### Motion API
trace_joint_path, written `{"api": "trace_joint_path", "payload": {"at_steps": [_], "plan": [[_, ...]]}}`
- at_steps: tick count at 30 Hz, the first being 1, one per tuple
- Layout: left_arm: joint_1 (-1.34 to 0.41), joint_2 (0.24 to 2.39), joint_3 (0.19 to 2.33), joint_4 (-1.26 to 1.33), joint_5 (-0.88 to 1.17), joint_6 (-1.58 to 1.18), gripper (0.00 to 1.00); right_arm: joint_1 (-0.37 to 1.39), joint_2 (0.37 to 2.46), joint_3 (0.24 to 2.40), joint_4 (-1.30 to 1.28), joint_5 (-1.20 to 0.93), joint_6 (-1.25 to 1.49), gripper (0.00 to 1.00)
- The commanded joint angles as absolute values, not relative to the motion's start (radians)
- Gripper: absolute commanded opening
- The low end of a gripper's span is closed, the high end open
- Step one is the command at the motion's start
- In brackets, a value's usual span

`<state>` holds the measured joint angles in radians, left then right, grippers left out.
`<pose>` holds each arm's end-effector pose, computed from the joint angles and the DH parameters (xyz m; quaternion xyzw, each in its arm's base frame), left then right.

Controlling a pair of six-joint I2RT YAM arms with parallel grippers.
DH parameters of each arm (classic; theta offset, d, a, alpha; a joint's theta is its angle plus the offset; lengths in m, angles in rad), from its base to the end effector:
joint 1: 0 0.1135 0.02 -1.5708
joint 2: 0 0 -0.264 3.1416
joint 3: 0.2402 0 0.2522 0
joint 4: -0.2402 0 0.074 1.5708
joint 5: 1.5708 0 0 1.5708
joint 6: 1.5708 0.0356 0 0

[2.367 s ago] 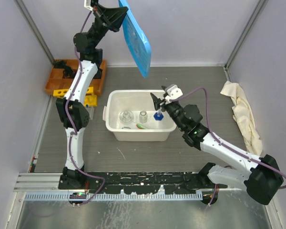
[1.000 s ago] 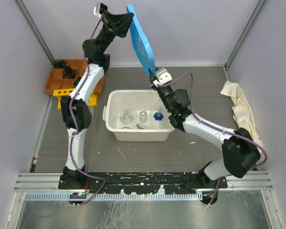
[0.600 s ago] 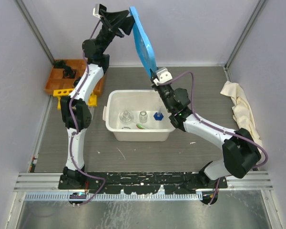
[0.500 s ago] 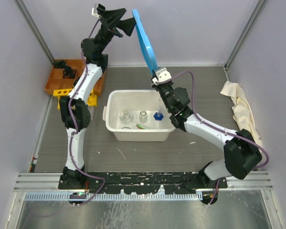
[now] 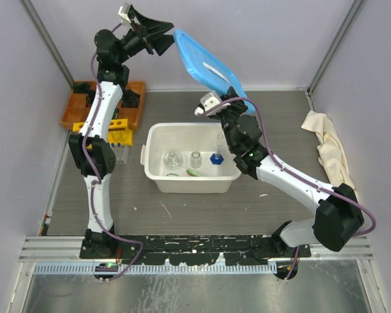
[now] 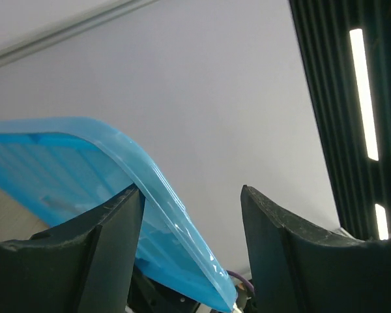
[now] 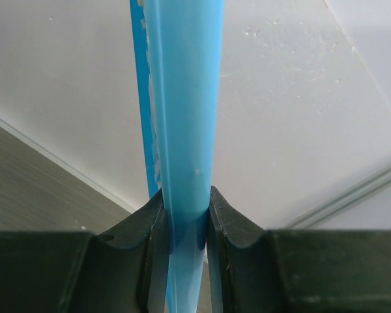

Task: Organize the chemistry lab equipment
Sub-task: Pick up the storage box lid at the center of the board.

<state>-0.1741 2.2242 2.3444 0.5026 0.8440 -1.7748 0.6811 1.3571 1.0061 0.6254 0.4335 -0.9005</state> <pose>0.4837 -0.1121 0.4690 -0.0450 0.5515 -0.7766 0.3012 0.2557 0.1880 0.3724 -0.2986 0.5365 -0.2143 0.7596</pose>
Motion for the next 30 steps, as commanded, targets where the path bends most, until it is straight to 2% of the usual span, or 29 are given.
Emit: {"api": "trace_joint_path", "payload": {"at_steps": [1,4,13,22,25,30], "plan": [[-0.156,2.131,2.508,-0.075,0.968,-1.358,0.62,0.703,1.329,1.055,0.686,0.523,-1.14,0.01],[-0.156,2.131,2.622,-0.496,0.876,-1.061,0.61,0.711,1.34,1.048,0.718,0.549,-1.216,0.01],[-0.16,2.019,2.439,-0.72,0.769,-0.921,0.62,0.716,1.42,1.054,0.839,0.612,-1.391,0.01],[-0.183,1.762,1.927,-0.44,0.757,-1.029,0.63,0.74,1.489,1.033,0.953,0.611,-1.52,0.01],[-0.182,1.702,1.76,-0.216,0.754,-1.146,0.63,0.756,1.501,1.024,0.971,0.616,-1.551,0.01],[-0.177,1.692,1.685,0.008,0.776,-1.286,0.62,0.777,1.503,1.007,0.962,0.625,-1.554,0.01]]}}
